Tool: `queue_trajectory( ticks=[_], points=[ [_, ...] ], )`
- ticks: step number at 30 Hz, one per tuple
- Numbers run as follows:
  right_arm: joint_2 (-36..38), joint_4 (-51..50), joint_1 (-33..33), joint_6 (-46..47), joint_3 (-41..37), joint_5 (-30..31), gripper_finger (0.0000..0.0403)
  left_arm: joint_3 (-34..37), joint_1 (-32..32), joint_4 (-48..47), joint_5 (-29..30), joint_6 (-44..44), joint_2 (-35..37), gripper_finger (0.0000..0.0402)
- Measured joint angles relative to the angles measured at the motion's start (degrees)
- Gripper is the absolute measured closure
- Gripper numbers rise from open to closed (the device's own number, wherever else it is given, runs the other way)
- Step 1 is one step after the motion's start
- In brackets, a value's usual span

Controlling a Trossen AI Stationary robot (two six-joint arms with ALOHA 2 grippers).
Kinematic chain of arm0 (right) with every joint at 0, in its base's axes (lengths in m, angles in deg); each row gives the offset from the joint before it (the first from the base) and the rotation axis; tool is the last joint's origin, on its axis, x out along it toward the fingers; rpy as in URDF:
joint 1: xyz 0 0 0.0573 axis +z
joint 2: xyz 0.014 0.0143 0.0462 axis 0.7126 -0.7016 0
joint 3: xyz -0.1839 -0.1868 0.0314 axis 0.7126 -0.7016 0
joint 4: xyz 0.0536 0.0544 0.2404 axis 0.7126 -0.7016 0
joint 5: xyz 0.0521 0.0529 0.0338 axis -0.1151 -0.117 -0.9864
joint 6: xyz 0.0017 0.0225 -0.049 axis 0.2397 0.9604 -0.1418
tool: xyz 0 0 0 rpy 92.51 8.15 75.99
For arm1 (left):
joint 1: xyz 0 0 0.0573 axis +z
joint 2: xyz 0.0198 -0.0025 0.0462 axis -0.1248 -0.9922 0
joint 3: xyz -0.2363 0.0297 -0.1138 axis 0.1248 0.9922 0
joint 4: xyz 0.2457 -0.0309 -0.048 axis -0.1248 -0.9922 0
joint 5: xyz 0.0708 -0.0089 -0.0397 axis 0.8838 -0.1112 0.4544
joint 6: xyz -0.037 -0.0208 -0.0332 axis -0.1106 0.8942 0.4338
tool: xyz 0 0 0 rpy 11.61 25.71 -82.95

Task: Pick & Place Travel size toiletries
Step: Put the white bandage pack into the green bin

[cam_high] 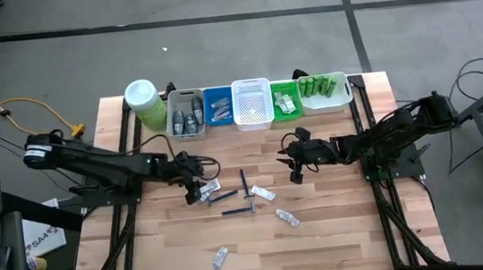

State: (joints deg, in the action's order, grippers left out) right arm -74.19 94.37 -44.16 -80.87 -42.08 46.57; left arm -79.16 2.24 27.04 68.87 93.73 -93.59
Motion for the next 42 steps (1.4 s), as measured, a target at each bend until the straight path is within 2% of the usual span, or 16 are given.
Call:
queue_trajectory(
  ticks=[10,19,29,37,42],
  points=[
    [0.00,0.12,0.19,3.08,0.00,0.00,0.0298,0.02,0.00,3.38,0.08,-9.08,-2.61,0.0217],
    [-0.02,0.14,1.04,3.90,0.00,0.77,0.0298,0.02,0.03,5.26,1.92,-5.66,-2.84,0.0217],
    [-0.02,0.36,0.97,3.64,0.02,1.65,0.0298,0.00,0.02,11.58,1.90,-4.98,-8.68,0.0217],
    [-0.02,0.40,0.97,3.50,0.02,1.65,0.0298,0.02,0.04,11.72,2.10,-3.77,-9.90,0.0218],
    [-0.02,0.43,0.97,3.47,0.02,1.65,0.0298,0.02,0.04,11.95,3.16,-2.60,-9.90,0.0246]
  ],
)
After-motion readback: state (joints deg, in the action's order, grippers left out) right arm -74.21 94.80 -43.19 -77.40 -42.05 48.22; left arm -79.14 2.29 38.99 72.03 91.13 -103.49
